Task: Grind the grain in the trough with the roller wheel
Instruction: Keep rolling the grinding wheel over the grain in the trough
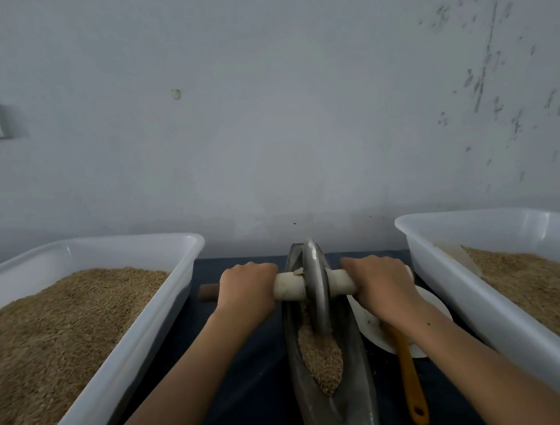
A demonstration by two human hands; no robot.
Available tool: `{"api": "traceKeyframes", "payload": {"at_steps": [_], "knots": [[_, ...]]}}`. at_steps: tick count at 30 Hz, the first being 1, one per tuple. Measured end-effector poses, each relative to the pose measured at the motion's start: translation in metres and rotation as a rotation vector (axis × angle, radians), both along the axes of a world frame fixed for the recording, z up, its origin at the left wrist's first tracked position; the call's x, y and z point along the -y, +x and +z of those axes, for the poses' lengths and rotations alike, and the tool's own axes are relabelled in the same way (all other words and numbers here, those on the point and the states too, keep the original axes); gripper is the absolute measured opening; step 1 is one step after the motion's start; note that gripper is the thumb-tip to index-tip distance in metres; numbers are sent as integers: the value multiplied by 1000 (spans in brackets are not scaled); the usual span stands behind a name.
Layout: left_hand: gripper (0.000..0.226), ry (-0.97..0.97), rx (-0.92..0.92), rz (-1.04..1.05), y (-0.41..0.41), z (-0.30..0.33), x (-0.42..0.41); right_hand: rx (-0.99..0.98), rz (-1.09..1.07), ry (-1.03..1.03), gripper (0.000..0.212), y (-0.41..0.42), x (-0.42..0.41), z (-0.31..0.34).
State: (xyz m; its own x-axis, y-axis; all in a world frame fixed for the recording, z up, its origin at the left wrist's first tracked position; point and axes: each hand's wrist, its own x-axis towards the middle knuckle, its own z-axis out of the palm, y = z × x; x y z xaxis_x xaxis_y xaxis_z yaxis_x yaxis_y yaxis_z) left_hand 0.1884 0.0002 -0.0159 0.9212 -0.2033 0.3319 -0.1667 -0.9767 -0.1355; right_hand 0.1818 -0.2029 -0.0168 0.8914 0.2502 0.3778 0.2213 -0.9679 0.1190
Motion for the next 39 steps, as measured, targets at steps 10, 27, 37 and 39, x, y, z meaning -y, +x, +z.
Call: {"api": "traceKeyframes", "payload": {"at_steps": [10,27,37,39], "knots": [[41,27,-386,15,-4,11,-5,-386,60,-125,26,-4,5,20],[25,25,-76,-16,0,1,-4,-96,31,-73,17,-2,1,8],[37,24,-306,-25,-3,9,-7,-378,50,-124,22,-4,5,19],[31,28,-162,-30,-2,4,-5,-223,44,-100,18,-3,4,12]]}}
